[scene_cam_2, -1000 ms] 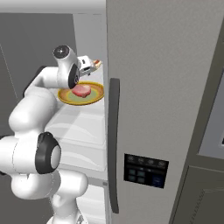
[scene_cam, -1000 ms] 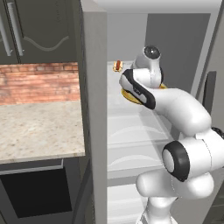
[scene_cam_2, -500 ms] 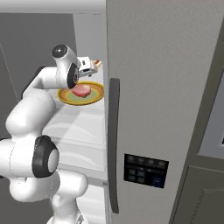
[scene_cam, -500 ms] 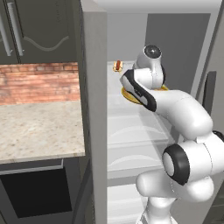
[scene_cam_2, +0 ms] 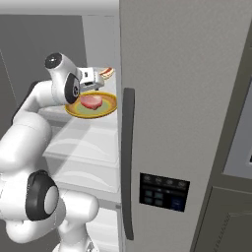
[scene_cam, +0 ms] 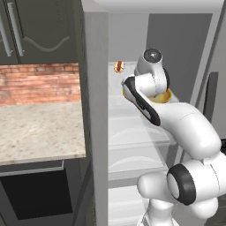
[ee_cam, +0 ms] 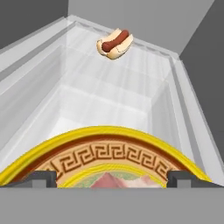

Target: Retrieve the steak from the fridge and place it on the saucepan with marinade on the stove.

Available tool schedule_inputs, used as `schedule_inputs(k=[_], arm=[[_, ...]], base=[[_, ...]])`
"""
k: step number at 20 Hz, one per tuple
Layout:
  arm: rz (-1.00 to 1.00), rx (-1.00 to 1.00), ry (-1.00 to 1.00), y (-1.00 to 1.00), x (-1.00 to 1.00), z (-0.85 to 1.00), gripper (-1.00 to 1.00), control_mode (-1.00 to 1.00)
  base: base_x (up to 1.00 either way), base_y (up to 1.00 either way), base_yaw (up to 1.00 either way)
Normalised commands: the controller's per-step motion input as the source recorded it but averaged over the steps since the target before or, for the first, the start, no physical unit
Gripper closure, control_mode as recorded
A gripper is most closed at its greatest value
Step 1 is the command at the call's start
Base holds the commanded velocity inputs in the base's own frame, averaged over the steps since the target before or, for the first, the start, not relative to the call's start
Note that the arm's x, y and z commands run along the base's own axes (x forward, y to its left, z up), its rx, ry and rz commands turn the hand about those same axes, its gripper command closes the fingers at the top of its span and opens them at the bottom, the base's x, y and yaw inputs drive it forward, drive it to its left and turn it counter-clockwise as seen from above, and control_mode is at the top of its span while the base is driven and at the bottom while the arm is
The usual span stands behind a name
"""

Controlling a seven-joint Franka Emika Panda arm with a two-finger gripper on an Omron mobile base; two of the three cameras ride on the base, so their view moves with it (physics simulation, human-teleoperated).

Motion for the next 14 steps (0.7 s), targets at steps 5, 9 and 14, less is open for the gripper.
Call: schedule_inputs(k=[5, 9, 14], arm=[[-0.05, 0.00, 0.04, 0.00, -0.03, -0.06, -1.00, -1.00], [0.00, 0.00, 0.11, 0.00, 0.02, -0.14, -1.00, -1.00], [0.00, 0.00, 0.13, -0.03, 0.10, -0.08, -1.00, -1.00]], base=[[0.00, 0.00, 0.00], [0.00, 0.00, 0.00], [0.00, 0.00, 0.00]])
